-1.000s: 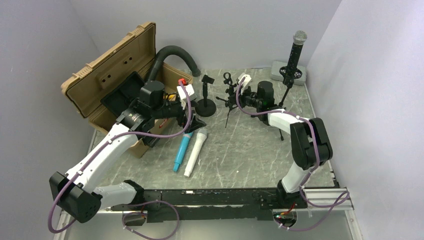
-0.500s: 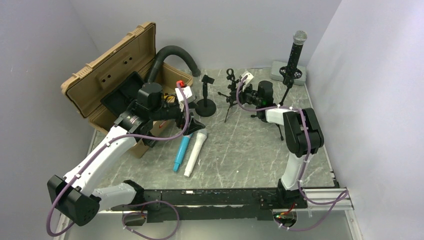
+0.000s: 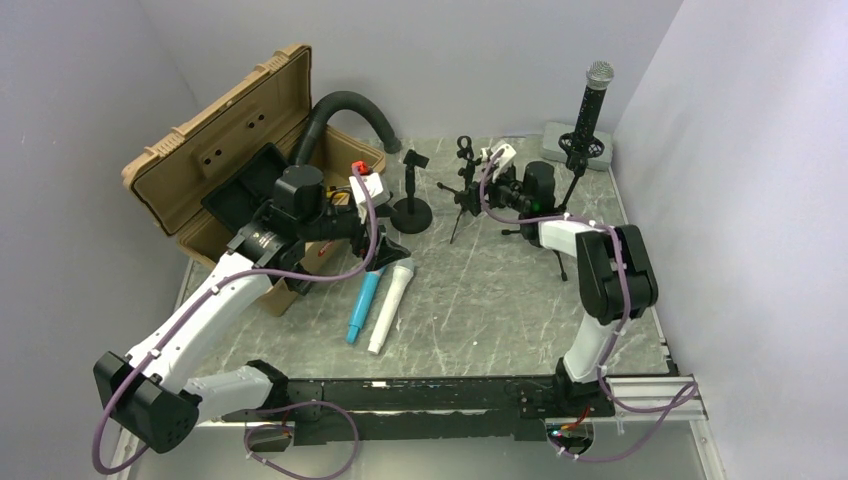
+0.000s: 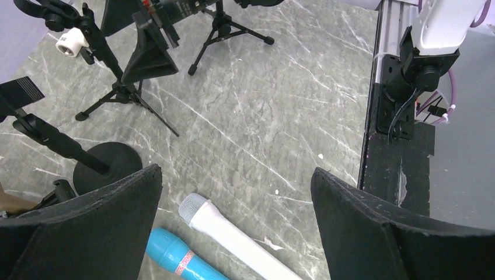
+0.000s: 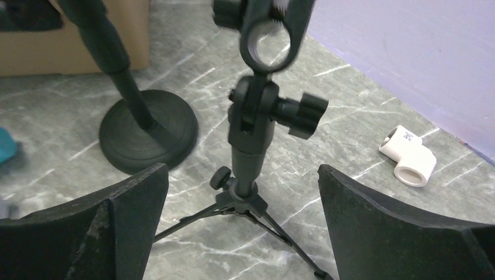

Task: Remove the microphone from the stand

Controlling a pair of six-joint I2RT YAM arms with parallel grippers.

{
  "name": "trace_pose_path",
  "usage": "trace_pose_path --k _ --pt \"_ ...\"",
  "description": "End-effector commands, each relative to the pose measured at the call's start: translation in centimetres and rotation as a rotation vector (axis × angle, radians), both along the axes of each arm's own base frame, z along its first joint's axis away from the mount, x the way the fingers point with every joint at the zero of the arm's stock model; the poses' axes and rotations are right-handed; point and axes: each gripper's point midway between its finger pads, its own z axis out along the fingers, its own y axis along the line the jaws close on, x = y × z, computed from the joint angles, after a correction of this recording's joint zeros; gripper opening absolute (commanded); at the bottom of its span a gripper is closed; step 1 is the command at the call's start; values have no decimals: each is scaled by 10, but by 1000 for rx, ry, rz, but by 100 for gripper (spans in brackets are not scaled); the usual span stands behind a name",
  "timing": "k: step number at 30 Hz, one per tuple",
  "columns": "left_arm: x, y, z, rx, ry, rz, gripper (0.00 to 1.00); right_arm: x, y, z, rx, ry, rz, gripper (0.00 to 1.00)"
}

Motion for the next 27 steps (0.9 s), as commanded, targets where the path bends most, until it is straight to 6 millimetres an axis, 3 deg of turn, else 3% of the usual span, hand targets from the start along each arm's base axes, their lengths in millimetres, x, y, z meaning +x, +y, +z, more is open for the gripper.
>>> trace_pose_path --k 1,5,10,18,24,27 --pt "-2 4 18 -34 -60 9 99 -13 -3 62 27 -88 -14 100" --pt "5 10 26 -32 -73 77 99 -34 -7 78 22 -55 -29 100" --pt "13 17 37 -58 -93 158 99 -76 -1 96 17 -22 23 100" --pt "16 32 33 -30 -125 238 99 -145 15 150 56 -63 197 100" --pt "17 46 36 0 -152 302 99 -165 -9 184 41 -93 67 100" --pt "17 49 38 5 -177 311 99 -163 -30 198 44 -71 -82 100"
